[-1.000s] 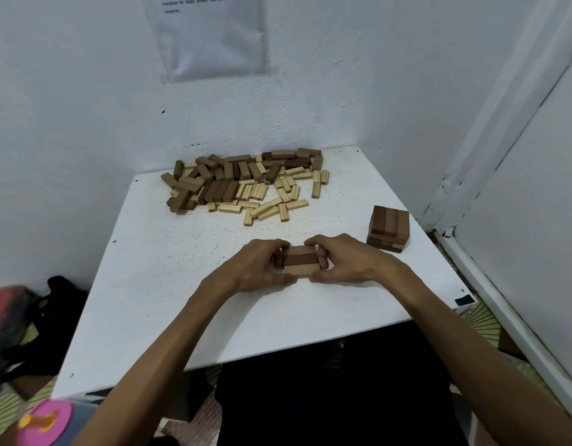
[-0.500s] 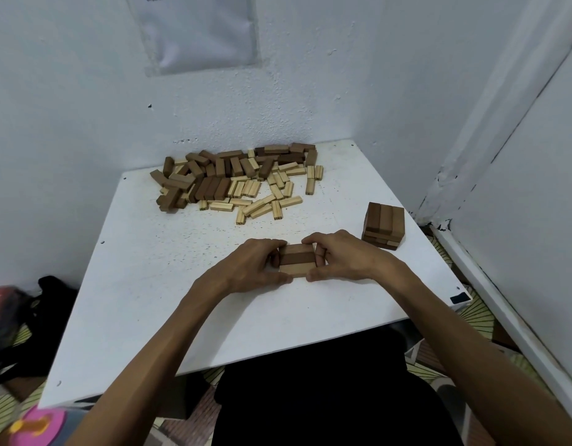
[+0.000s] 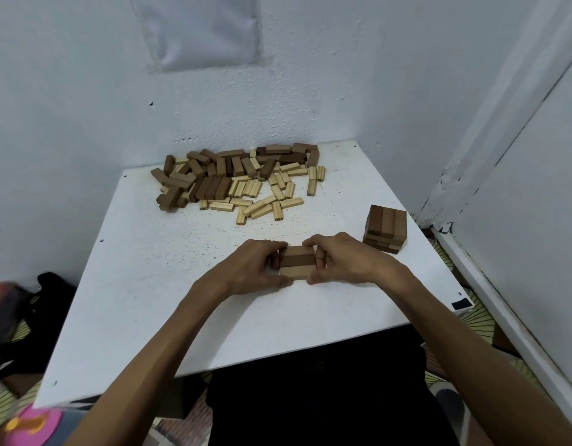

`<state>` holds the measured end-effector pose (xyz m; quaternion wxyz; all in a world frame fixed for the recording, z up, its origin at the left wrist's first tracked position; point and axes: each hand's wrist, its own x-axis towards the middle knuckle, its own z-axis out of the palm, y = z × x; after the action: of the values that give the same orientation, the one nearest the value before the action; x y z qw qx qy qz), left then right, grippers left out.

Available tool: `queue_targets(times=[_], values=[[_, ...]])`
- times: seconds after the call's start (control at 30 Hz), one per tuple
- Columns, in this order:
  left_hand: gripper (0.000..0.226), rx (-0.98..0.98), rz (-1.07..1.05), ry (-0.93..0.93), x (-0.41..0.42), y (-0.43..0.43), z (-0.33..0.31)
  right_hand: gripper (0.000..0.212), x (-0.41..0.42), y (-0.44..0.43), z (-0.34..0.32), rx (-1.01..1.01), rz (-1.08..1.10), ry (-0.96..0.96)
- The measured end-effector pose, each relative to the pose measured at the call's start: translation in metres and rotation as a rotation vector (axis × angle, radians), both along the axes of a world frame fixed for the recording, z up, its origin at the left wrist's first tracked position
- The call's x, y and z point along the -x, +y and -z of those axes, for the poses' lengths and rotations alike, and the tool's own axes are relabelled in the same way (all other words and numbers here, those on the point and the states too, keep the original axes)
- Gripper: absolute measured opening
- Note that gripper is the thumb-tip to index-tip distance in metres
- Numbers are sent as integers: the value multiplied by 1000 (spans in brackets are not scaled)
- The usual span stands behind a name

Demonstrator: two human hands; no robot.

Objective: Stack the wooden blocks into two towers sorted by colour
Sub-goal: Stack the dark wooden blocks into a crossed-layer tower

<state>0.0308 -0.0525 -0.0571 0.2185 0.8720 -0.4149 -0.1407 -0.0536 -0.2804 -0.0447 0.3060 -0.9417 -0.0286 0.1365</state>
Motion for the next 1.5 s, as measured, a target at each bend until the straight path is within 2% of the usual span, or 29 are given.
queue_targets(times=[0.13,0.27,0.33,0.5,0.67,0.77,1.1,1.5], values=[[85,80,-26,-111,1,6,12,75,-1,-1,0,35,-9,3],[59,95,39,-259,1,8,17,75,0,0,1,47,0,-18],[50,128,36,-257,-1,9,18,76,1,2,1,97,8,-58],[42,214,51,-166,-4,7,17,76,10,3,2,110,-36,-166],[42,267,93,-178,-5,2,16,49,18,-3,2,98,-66,-261],[42,309,132,-147,-12,-4,3,41,16,-8,-8,114,-66,-307],[38,333,215,-161,-35,-50,-36,41,13,-52,-45,136,10,-383],[37,319,325,-230,-46,-128,-40,44,28,-115,-44,114,118,-428]])
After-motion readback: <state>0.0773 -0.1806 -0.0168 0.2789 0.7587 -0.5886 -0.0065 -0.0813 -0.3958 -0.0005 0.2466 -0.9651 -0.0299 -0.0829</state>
